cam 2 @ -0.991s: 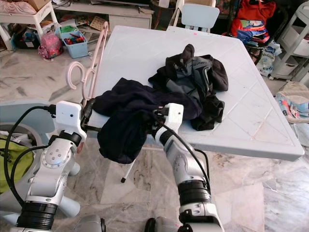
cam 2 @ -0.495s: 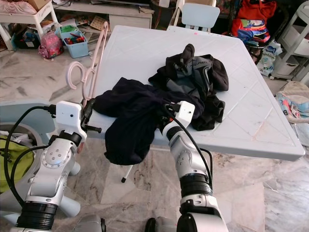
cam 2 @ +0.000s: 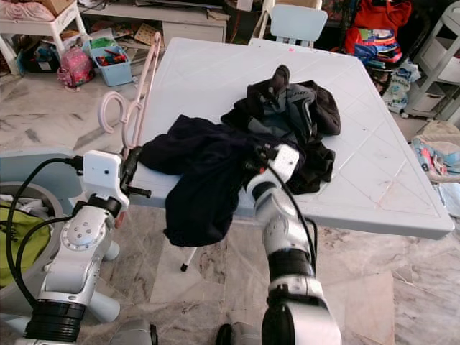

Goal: Hang hanger

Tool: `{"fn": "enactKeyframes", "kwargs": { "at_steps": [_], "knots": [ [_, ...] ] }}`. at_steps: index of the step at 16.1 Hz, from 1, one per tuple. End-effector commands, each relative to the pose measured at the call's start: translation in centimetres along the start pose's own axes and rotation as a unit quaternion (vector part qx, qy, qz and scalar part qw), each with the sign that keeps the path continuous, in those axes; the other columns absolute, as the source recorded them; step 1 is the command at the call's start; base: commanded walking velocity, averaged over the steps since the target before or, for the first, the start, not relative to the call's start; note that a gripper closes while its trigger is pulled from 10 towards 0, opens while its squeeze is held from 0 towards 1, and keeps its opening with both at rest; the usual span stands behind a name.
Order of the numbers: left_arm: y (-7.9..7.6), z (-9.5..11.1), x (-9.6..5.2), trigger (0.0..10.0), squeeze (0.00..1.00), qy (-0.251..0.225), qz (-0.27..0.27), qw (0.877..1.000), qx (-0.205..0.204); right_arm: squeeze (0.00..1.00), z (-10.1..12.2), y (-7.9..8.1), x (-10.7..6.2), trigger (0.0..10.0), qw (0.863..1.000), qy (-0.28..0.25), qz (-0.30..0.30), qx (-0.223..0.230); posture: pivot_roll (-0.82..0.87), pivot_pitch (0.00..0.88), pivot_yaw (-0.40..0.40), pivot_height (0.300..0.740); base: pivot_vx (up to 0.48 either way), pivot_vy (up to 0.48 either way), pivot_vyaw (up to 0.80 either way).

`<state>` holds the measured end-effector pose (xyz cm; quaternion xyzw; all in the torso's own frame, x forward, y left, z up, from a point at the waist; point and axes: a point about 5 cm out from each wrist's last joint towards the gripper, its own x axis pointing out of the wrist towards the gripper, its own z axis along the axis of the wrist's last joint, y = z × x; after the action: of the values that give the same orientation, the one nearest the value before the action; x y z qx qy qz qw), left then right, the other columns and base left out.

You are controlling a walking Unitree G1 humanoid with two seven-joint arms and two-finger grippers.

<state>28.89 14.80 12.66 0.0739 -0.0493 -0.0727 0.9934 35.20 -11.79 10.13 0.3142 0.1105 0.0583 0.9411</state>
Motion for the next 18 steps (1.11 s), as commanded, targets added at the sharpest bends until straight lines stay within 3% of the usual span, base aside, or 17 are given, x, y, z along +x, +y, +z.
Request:
{"fn": "enactKeyframes", "kwargs": {
  "at_steps": [1,4,9,13,14,15,17,18],
  "knots": [
    [-0.4,-0.5,0.1,10.0,0.00,0.015,-0.006,1.000,0.000,0.00,2.9,0.1,1.0,0.0,0.999,-0.046,-0.009,0.001,0.03,0.025,-0.090,0.740,0.000,0.000,0.00],
    [-0.7,-0.4,0.2,10.0,0.00,0.013,-0.008,1.000,-0.001,0.00,7.9,2.5,3.0,0.0,0.995,-0.103,0.006,0.001,0.04,0.019,-0.095,0.740,0.000,0.000,0.00],
    [-0.3,-0.4,0.2,10.0,0.00,0.010,0.003,1.000,0.001,0.00,14.7,6.7,4.0,0.0,0.984,-0.174,0.038,-0.009,0.05,0.007,-0.122,0.740,0.000,0.000,0.00],
    [-0.6,-0.3,0.3,10.0,0.00,0.006,0.010,1.000,-0.003,0.00,16.7,8.3,3.9,0.0,0.977,-0.192,0.065,-0.064,0.06,0.001,-0.145,0.740,0.000,0.000,0.00],
    [-0.6,-0.4,0.1,10.0,0.00,0.006,0.012,1.000,-0.004,1.00,16.0,8.0,3.8,8.9,0.968,-0.184,0.096,-0.143,0.06,0.004,-0.145,0.740,0.000,0.000,0.00],
    [-0.5,-0.5,0.0,10.0,0.00,0.008,0.013,1.000,-0.004,1.00,15.4,7.7,3.7,10.0,0.960,-0.173,0.121,-0.182,0.06,0.005,-0.144,0.740,0.000,0.000,0.00],
    [-0.4,-0.6,-0.1,10.0,0.00,0.010,0.013,1.000,-0.003,1.00,14.6,7.3,3.4,10.0,0.942,-0.156,0.165,-0.247,0.06,0.007,-0.141,0.740,0.000,0.000,0.00],
    [-0.3,-0.7,-0.2,10.0,0.00,0.013,0.011,1.000,-0.001,1.00,14.1,6.3,2.7,10.0,0.912,-0.142,0.219,-0.317,0.04,0.015,-0.126,0.740,0.000,0.000,0.00]
  ]
}}
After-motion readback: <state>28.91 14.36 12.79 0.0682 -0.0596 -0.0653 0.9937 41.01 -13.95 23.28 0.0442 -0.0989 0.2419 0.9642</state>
